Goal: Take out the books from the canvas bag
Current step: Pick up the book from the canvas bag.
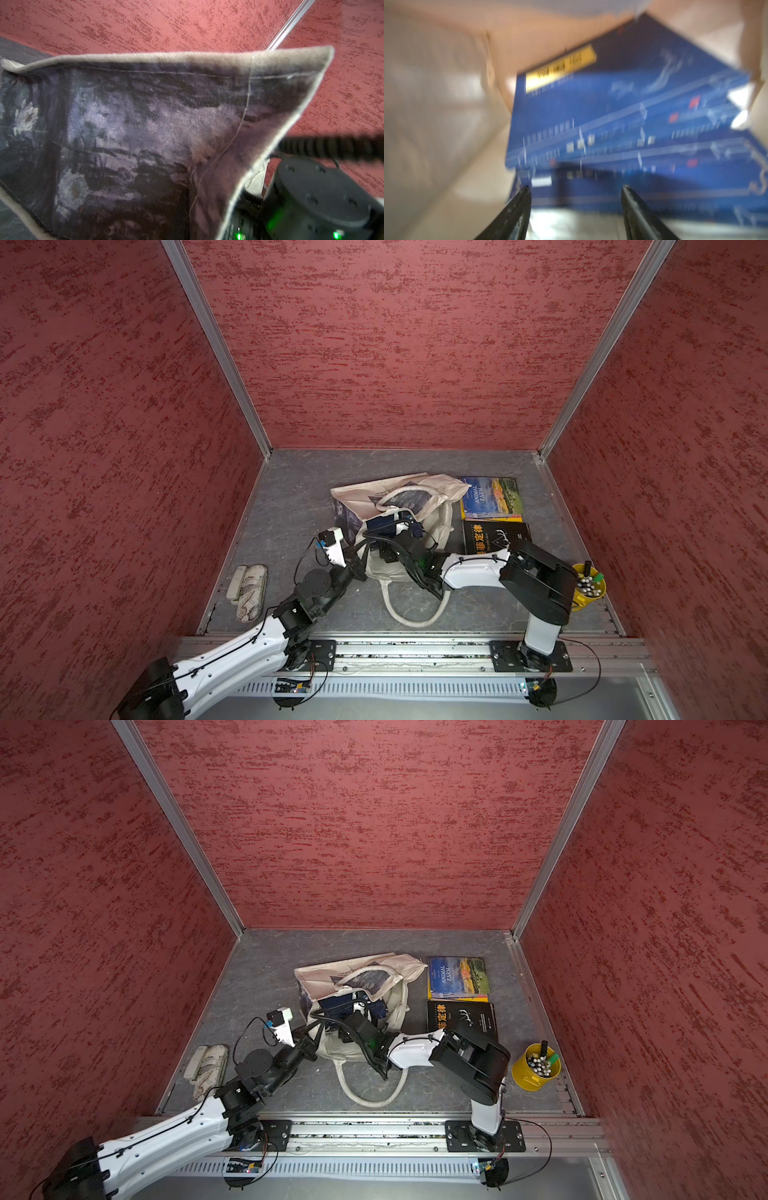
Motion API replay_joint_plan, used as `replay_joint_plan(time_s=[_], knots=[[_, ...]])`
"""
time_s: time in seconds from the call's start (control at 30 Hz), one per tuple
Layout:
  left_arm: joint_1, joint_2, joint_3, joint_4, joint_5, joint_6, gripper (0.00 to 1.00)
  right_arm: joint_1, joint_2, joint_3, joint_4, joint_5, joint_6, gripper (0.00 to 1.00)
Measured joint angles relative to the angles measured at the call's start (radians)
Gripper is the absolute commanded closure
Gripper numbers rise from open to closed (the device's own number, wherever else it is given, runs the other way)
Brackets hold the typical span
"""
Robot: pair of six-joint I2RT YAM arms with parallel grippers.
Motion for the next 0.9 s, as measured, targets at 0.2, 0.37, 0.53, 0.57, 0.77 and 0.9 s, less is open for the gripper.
replay_joint_plan(time_s=[0.2, 0.37, 0.53, 0.57, 0.77, 0.9], knots=[[-0.003, -0.009, -0.029, 0.047, 0.022, 0.047, 1.0, -0.061, -0.024, 0.028, 0.01, -0.05, 0.063, 0.3], [-0.005, -0.009, -0.056, 0.084, 0.022, 0.088, 1.0, -0.097, -0.022, 0.07, 0.012, -0.1, 0.156, 0.3], [-0.005, 0.037, -0.068, 0.148, 0.022, 0.117, 1.0, -0.107, 0.004, 0.071, 0.03, -0.154, 0.264, 0.32], [-0.005, 0.049, -0.071, 0.164, 0.022, 0.122, 1.0, -0.107, 0.012, 0.071, 0.03, -0.163, 0.288, 0.33], [0.005, 0.123, -0.084, 0.258, 0.03, 0.143, 1.0, -0.107, 0.03, 0.04, 0.043, -0.196, 0.415, 0.33], [0.018, 0.16, -0.091, 0.31, 0.034, 0.151, 1.0, -0.107, 0.043, 0.038, 0.046, -0.196, 0.475, 0.34]])
